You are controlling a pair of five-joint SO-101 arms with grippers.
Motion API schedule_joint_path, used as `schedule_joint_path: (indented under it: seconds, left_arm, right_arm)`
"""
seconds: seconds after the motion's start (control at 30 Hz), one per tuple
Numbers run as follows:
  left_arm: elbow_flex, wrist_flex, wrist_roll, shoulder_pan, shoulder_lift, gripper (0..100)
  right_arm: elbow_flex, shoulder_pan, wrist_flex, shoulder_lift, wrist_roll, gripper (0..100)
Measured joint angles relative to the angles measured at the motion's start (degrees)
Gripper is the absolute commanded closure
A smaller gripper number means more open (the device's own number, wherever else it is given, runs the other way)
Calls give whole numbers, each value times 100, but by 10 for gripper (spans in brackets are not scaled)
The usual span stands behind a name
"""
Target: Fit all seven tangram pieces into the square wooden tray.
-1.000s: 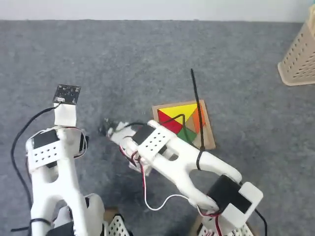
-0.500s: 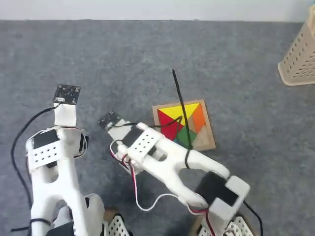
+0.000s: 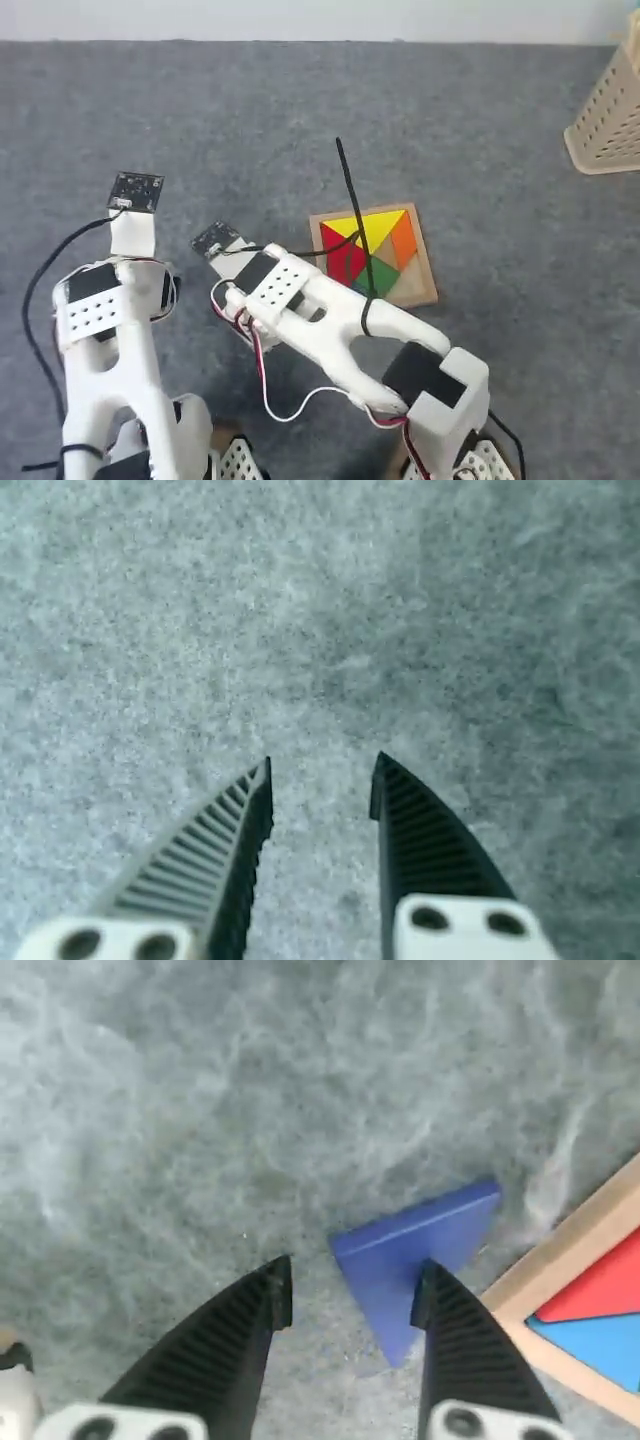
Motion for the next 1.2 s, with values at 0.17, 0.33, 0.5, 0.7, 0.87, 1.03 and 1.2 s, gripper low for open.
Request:
schedule_joint_path:
  seconds: [0.17, 0.33, 0.5, 0.7, 0.87, 1.03, 1.2]
  left_arm:
    - [0, 0, 0, 0, 0, 848]
    - [0, 0, 0, 0, 0, 848]
    - [0, 0, 0, 0, 0, 848]
    - [0, 0, 0, 0, 0, 848]
    - [0, 0, 0, 0, 0, 848]
    - [0, 0, 0, 0, 0, 848]
    - [0, 0, 0, 0, 0, 848]
  right_arm:
    - [149, 0, -123, -79, -176, 785]
    - [176, 70, -308, -123, -316, 785]
    - [176, 255, -501, -44, -501, 785]
    - [193, 273, -536, 141, -545, 786]
    - [193, 273, -536, 141, -563, 872]
    - [193, 334, -519, 141, -563, 979]
    - [193, 545, -519, 141, -563, 993]
